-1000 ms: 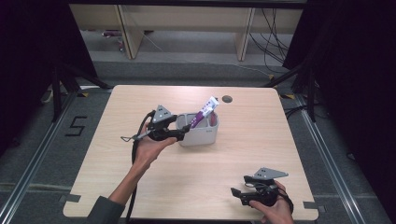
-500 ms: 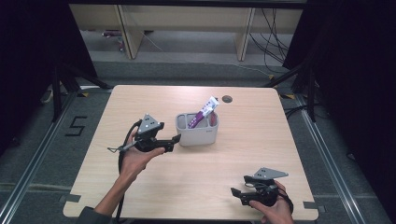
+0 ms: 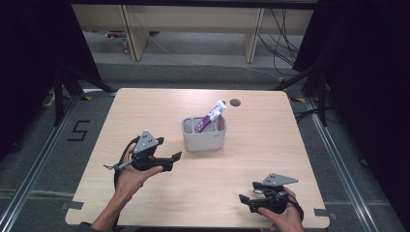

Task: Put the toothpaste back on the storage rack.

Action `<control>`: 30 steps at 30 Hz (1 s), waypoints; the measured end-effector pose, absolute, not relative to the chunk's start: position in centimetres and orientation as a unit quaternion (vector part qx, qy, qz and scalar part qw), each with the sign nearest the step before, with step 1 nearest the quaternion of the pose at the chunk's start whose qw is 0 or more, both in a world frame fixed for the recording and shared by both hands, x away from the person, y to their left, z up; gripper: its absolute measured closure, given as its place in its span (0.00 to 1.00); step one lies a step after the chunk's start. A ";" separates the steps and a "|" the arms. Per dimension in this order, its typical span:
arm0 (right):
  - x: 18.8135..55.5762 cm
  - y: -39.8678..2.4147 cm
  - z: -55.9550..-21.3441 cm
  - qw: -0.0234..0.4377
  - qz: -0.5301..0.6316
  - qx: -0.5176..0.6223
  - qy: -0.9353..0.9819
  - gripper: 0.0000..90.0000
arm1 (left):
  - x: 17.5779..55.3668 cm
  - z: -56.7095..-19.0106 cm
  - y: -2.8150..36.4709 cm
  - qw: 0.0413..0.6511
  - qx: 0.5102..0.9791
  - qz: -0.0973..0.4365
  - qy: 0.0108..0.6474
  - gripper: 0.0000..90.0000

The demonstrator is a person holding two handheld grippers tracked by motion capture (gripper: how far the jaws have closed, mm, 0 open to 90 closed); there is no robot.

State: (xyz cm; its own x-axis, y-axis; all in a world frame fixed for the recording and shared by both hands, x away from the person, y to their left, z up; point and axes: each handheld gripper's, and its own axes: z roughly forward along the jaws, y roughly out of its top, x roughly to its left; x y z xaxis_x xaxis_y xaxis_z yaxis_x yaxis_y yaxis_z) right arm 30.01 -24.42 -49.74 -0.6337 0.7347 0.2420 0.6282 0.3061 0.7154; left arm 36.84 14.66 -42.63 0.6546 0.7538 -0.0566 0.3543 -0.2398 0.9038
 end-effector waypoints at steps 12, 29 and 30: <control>30.1 -24.5 -49.7 0.073 0.404 0.416 0.811 0.29 | 34.8 -43.7 14.5 0.491 0.776 0.191 0.347 0.19; 30.2 -24.6 -49.8 0.076 0.405 0.415 0.811 0.29 | 32.4 -45.5 15.9 0.480 0.783 0.186 0.350 0.19; 30.2 -24.6 -49.8 0.081 0.405 0.411 0.813 0.29 | 32.3 -45.6 16.0 0.479 0.784 0.186 0.348 0.19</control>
